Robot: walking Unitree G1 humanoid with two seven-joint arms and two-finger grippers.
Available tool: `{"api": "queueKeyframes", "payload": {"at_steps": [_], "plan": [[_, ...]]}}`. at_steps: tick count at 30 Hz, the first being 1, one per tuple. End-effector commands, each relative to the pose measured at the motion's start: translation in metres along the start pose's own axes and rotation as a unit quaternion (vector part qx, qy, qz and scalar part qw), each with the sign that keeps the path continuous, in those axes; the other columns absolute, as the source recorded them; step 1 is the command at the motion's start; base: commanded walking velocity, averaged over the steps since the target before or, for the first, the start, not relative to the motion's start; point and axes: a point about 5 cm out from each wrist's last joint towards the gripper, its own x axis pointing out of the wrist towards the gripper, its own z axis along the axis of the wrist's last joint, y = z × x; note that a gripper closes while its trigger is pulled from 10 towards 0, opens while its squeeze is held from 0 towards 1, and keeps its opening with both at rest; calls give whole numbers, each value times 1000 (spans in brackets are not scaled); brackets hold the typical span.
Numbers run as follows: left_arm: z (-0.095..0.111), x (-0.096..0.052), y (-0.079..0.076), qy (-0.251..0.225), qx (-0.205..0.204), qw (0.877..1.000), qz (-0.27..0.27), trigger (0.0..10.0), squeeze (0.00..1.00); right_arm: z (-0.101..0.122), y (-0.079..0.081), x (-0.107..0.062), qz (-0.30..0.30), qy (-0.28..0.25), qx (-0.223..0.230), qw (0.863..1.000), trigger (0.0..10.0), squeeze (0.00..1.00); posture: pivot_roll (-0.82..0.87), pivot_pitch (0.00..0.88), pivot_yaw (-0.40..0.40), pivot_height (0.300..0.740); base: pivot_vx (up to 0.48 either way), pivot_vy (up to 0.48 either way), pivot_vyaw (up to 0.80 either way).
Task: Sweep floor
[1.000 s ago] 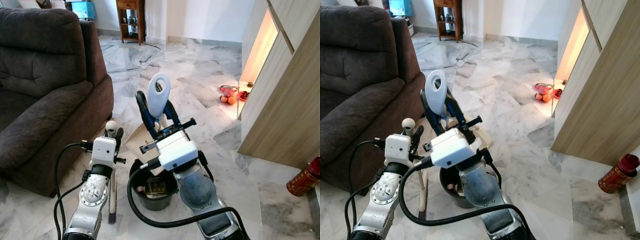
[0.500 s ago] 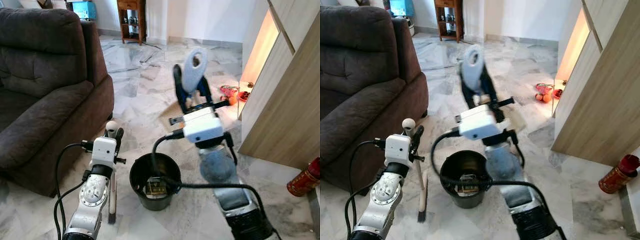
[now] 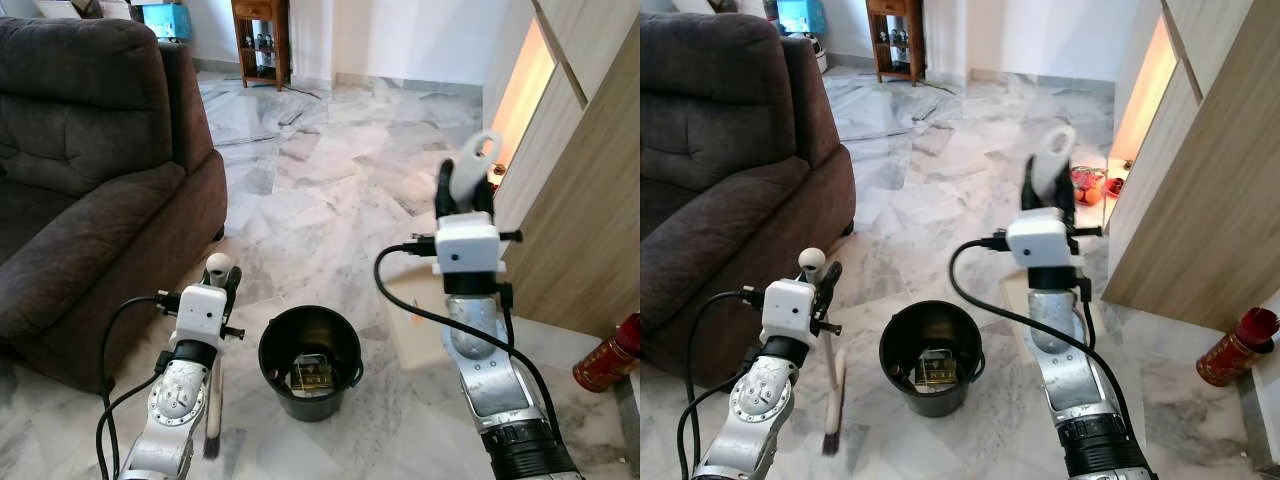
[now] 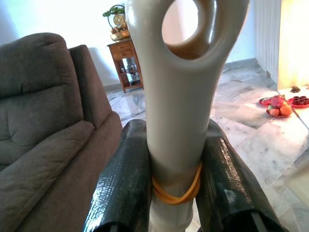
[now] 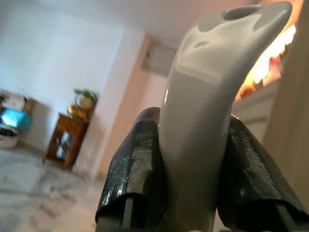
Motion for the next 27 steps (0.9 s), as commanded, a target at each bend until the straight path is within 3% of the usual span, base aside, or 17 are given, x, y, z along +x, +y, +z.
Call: {"api": "queueKeyframes", "payload": {"at_steps": [1, 5, 13, 27], "plan": [[10, 1, 7, -27, 15, 1000, 1, 10000, 0, -5, -6, -2, -14, 6, -3, 1000, 10000, 0, 108, 11, 27, 740, 0, 0, 0], [8, -4, 11, -20, 19, 1000, 4, 10000, 0, -28, -13, -11, -45, 64, 9, 997, 10000, 0, 111, 14, 30, 740, 0, 0, 0], [8, -8, 9, -15, 17, 1000, 2, 10000, 0, -54, -17, -27, -63, 127, 26, 990, 10000, 0, 118, 22, 28, 740, 0, 0, 0], [3, -8, 7, -5, 5, 1000, 2, 10000, 0, -62, -4, -31, -36, 142, 57, 987, 10000, 0, 111, 37, 28, 740, 0, 0, 0]]}}
